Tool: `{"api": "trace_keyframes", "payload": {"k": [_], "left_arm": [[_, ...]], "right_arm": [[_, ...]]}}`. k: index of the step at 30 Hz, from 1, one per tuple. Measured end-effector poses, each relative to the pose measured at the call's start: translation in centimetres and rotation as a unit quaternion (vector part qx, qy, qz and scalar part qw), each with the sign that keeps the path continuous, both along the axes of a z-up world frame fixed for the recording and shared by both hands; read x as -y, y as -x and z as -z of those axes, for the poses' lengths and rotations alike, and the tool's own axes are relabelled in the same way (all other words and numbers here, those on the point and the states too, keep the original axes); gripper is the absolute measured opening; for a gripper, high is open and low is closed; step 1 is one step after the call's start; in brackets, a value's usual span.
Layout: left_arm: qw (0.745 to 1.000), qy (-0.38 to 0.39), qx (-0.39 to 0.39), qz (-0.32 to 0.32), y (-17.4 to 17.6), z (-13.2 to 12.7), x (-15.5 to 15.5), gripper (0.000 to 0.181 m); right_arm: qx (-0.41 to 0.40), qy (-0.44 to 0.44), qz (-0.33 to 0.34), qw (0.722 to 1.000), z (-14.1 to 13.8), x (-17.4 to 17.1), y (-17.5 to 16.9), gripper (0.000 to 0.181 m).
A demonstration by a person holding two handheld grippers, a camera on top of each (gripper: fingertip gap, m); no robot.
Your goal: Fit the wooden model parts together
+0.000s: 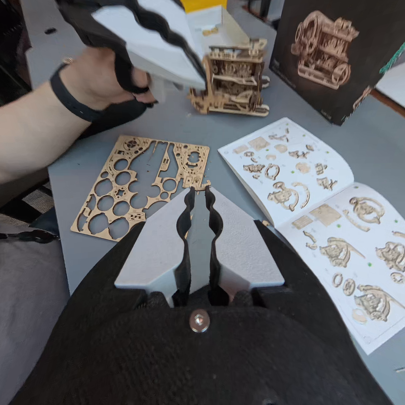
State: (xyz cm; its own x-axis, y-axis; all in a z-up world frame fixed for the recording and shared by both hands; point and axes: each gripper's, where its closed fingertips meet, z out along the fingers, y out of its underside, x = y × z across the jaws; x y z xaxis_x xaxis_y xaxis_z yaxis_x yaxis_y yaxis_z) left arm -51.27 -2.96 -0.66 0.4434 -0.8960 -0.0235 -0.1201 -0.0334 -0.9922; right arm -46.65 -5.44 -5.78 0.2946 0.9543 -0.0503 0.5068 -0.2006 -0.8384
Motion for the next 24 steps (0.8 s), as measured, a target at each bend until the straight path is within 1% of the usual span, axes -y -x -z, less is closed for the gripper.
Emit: {"api": "trace_keyframes", "payload": {"k": [1, 3, 4, 6, 8, 10, 12, 14, 17, 22, 24], "left_arm": [[1.000, 0.008, 0.006, 0.019, -0.4, 0.0, 0.4, 0.000], [0.998, 0.019, 0.018, 0.051, -0.9, 0.0, 1.2, 0.000], [0.997, 0.027, 0.024, 0.062, -1.0, 0.1, 1.4, 0.000], [0.996, 0.047, 0.026, 0.078, -1.2, 0.5, 1.5, 0.000], [0.994, 0.067, 0.018, 0.082, -1.2, 1.4, 1.4, 0.000], [0.993, 0.086, 0.000, 0.086, -1.4, 2.5, 1.3, 0.000], [0.991, 0.101, -0.019, 0.090, -1.5, 3.5, 1.3, 0.000], [0.988, 0.115, -0.051, 0.094, -1.7, 4.8, 1.4, 0.000], [0.984, 0.118, -0.098, 0.090, -2.1, 6.7, 1.4, 0.000], [0.981, 0.120, -0.119, 0.097, -3.3, 8.1, 1.5, 0.000], [0.979, 0.118, -0.133, 0.100, -3.6, 8.8, 1.6, 0.000]], "right_arm": [[-0.030, -0.007, -0.021, 0.999, -1.9, -0.1, -0.1, 0.008], [-0.069, -0.004, -0.057, 0.996, -4.8, -0.1, -0.2, 0.007], [-0.074, -0.004, -0.082, 0.994, -5.6, 0.1, -0.1, 0.007], [-0.077, -0.026, -0.114, 0.990, -6.6, -0.3, 0.4, 0.008], [-0.092, -0.016, -0.157, 0.983, -6.5, -0.3, 1.0, 0.008], [-0.106, 0.001, -0.180, 0.978, -5.5, -0.8, 1.3, 0.007], [-0.097, 0.020, -0.194, 0.976, -3.4, -1.2, 1.5, 0.007], [-0.090, 0.019, -0.213, 0.973, -1.7, -1.3, 1.7, 0.008], [-0.079, 0.028, -0.234, 0.969, -0.6, -1.3, 1.8, 0.007], [-0.036, 0.020, -0.239, 0.970, 1.9, -1.7, 1.4, 0.008], [-0.043, 0.012, -0.247, 0.968, 2.4, -1.3, 1.3, 0.007]]}}
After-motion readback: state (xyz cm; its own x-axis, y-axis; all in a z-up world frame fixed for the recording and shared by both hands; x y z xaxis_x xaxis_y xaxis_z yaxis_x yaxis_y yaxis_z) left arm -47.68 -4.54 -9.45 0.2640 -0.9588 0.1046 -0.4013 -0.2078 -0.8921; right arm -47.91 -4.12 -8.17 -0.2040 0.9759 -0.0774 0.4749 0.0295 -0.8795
